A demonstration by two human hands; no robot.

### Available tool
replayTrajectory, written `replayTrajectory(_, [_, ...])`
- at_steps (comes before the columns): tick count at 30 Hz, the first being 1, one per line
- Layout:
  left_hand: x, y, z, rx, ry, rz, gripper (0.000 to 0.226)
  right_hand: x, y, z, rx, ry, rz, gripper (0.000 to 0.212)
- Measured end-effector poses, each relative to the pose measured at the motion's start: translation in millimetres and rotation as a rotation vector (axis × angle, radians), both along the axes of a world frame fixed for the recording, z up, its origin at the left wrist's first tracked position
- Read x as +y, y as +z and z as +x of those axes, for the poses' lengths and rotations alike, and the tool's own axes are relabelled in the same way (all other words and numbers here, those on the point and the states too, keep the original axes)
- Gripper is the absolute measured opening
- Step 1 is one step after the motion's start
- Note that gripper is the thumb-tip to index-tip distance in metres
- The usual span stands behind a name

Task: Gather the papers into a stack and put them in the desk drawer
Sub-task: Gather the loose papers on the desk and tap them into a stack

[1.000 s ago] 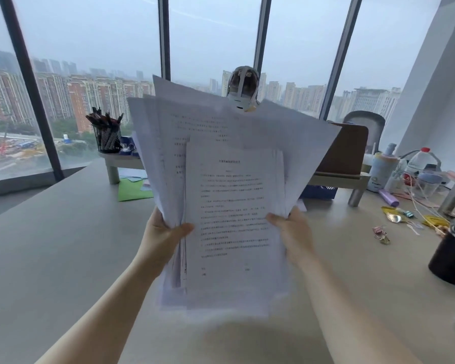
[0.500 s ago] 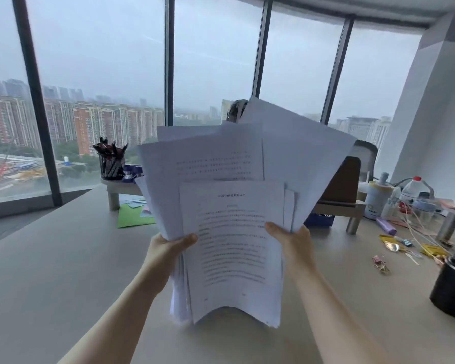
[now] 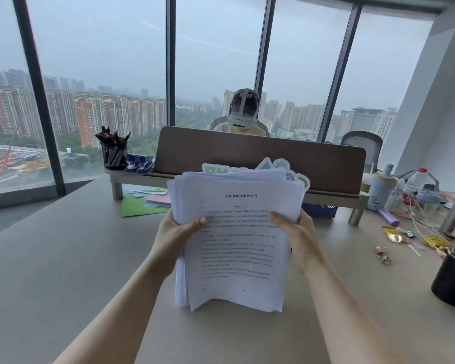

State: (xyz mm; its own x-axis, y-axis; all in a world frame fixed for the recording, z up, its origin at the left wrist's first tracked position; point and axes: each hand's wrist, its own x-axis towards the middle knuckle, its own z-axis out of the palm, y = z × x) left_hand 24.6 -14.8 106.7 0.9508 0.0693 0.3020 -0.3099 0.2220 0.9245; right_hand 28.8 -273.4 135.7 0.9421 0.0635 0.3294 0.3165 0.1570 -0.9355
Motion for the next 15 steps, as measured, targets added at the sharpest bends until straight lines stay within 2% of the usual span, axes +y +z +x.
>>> replayTrajectory(5, [-12.1,-17.9,-10.7,0.071,-0.109,0.084,0.083,7.9,-22.7,-6.9,0.057,0.031,-0.034,0.034])
replayTrajectory(9, [-12.8,-16.5,-11.5,0.057,0.025,0.004,0.072,7.8,-27.5,-7.6,0.077,-0.048,0.071,0.026])
replayTrajectory(11, [-10.6,-9.8,-12.4,0.028,0.06,0.015,0.069,8.0,-24.2,-8.5,0.007,-0.059,0.034,0.035])
replayTrajectory(15, [-11.6,1.9,-12.5,-0.041,0.088,-0.008,0.053,10.6,-1.0,-13.5,-0.282,-0.217,0.04,0.07])
